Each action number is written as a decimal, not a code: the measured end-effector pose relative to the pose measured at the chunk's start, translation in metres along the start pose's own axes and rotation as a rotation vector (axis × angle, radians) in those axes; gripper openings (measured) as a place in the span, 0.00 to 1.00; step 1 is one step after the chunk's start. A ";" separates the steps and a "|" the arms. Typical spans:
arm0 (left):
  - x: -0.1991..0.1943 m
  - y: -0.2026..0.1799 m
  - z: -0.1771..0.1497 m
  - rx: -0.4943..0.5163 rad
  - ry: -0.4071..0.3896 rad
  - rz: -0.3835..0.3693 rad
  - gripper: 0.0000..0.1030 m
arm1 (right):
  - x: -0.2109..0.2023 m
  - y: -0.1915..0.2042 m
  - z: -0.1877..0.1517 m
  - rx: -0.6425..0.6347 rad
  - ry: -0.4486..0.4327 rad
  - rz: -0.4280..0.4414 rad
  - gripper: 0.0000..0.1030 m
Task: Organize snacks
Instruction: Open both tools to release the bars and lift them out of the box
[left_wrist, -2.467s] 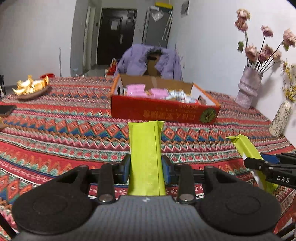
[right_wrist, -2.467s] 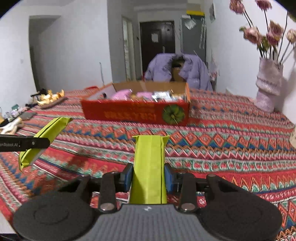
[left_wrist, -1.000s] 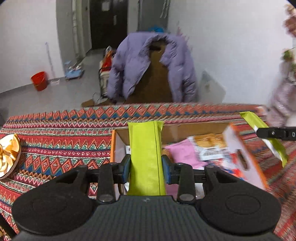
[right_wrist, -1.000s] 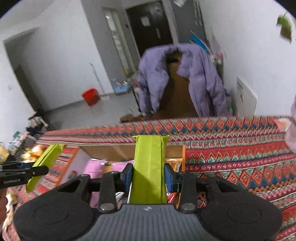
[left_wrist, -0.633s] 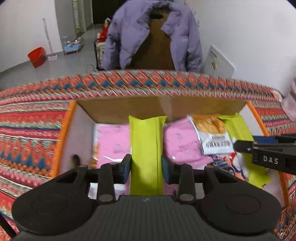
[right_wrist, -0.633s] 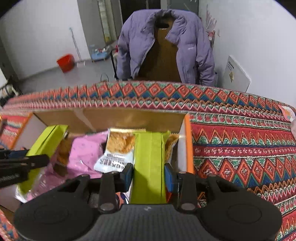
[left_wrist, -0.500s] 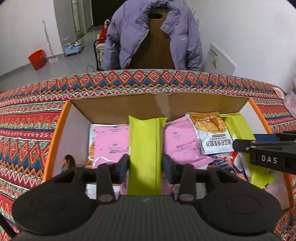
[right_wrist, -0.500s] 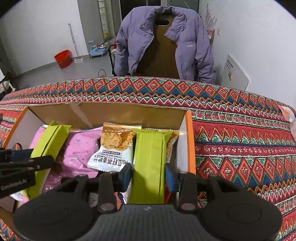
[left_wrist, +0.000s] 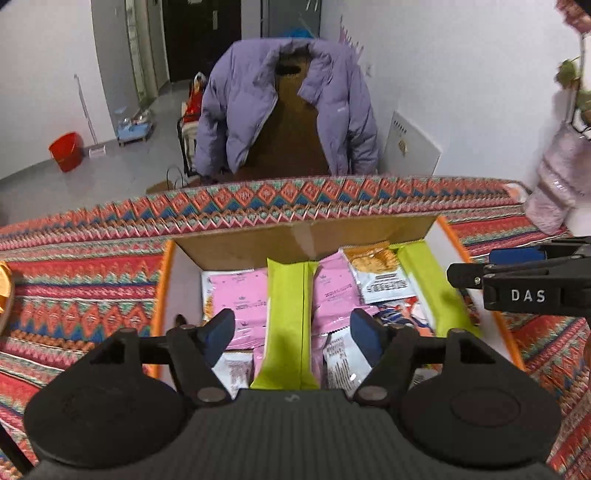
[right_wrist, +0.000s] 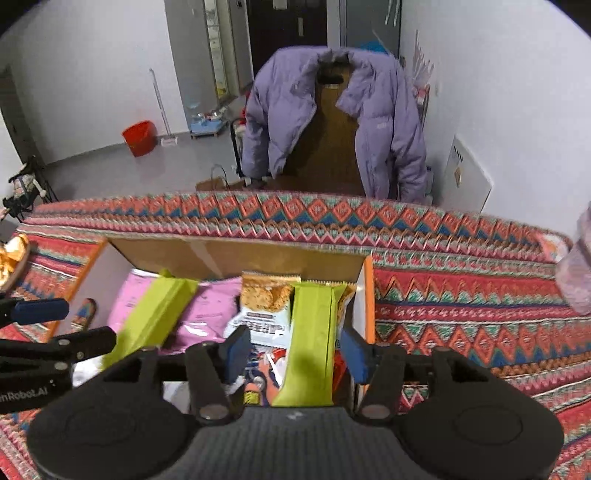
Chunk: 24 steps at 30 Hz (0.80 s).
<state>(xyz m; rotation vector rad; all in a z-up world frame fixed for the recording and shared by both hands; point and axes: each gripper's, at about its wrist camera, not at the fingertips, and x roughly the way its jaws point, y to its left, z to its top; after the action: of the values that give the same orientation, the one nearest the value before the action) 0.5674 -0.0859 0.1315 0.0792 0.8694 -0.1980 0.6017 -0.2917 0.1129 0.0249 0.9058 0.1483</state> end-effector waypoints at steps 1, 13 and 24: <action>-0.011 0.000 0.001 0.008 -0.012 -0.002 0.74 | -0.012 0.002 0.001 -0.007 -0.010 0.003 0.54; -0.150 0.019 -0.008 0.014 -0.190 0.042 0.95 | -0.156 0.020 -0.007 -0.085 -0.178 -0.004 0.79; -0.213 0.021 -0.062 0.021 -0.338 0.073 1.00 | -0.211 0.028 -0.059 -0.076 -0.281 0.043 0.93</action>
<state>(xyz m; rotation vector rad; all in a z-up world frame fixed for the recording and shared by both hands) 0.3916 -0.0258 0.2545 0.0936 0.5269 -0.1464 0.4239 -0.2958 0.2439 -0.0057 0.6189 0.2133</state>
